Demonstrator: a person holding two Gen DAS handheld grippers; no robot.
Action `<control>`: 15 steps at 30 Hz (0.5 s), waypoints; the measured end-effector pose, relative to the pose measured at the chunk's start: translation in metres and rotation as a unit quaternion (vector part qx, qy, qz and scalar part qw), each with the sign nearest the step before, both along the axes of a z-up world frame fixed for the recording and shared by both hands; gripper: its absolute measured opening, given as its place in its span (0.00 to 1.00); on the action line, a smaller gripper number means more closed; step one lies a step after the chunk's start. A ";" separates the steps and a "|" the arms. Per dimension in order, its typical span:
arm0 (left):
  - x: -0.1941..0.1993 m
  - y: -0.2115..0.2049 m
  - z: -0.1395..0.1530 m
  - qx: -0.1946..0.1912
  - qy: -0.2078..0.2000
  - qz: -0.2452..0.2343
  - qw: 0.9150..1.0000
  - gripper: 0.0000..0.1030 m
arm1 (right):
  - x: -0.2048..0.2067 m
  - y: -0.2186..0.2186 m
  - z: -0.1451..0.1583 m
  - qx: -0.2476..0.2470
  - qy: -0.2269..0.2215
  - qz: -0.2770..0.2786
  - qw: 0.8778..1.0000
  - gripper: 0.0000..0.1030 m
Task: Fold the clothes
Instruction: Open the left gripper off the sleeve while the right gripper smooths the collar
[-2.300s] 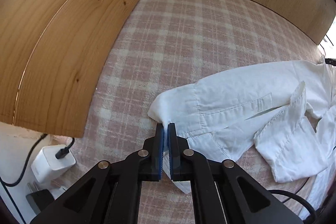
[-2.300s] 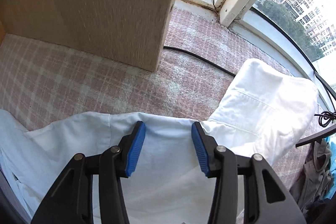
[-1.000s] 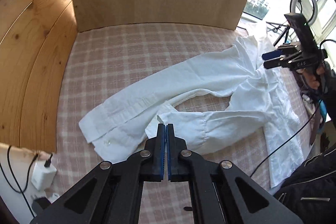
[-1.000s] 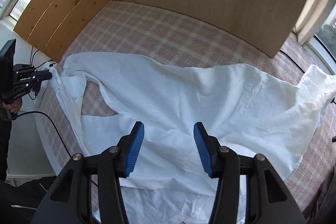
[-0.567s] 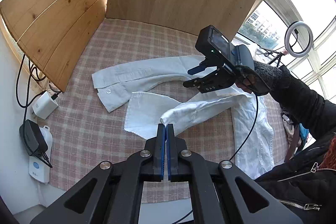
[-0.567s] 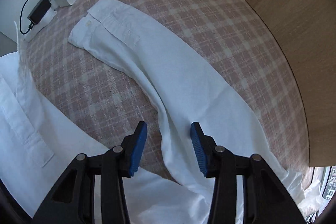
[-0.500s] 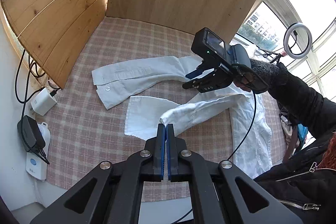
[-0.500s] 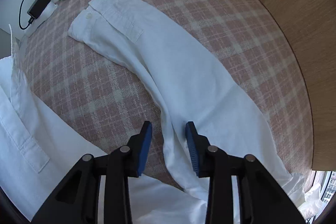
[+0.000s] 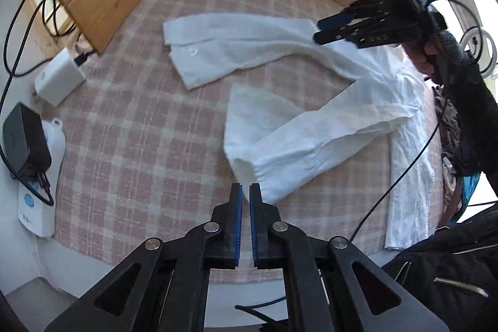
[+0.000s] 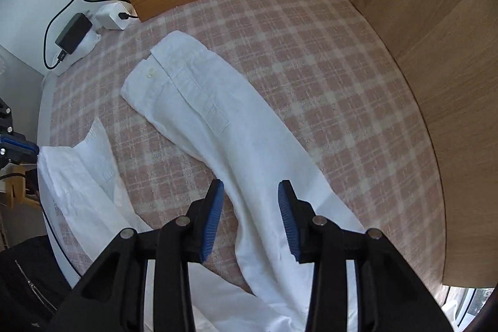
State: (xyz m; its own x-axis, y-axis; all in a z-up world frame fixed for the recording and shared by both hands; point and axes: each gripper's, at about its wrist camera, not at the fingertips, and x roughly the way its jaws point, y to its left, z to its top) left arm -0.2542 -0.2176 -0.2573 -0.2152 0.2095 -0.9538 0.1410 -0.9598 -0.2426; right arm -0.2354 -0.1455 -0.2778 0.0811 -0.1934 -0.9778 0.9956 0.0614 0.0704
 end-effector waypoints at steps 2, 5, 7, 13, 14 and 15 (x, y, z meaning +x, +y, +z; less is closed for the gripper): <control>0.000 -0.015 -0.001 -0.014 -0.003 0.020 1.000 0.07 | -0.014 0.004 -0.006 0.005 0.000 -0.013 1.000 0.35; -0.028 -0.013 0.006 -0.065 0.020 -0.008 0.998 0.08 | -0.036 0.010 -0.014 0.017 -0.001 -0.046 0.999 0.34; -0.054 0.006 -0.002 -0.101 0.022 -0.061 0.993 0.13 | -0.048 0.014 -0.017 0.024 0.003 -0.063 0.998 0.34; -0.128 0.063 -0.035 -0.190 0.020 -0.214 0.958 0.19 | -0.073 0.027 -0.020 0.046 0.001 -0.090 0.995 0.34; -0.135 0.069 -0.041 -0.201 0.019 -0.227 0.953 0.21 | -0.078 0.030 -0.021 0.050 -0.001 -0.095 0.994 0.34; -0.140 0.072 -0.045 -0.209 0.019 -0.235 0.949 0.21 | -0.083 0.031 -0.021 0.052 -0.005 -0.102 0.993 0.34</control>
State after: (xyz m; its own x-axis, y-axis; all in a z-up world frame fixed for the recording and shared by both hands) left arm -0.3938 -0.1457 -0.3027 -0.2265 -0.1035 -0.9685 -0.3285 -0.9280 0.1760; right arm -0.3183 -0.1141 -0.2988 0.0609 -0.1056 -0.9925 0.9858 -0.1494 0.0764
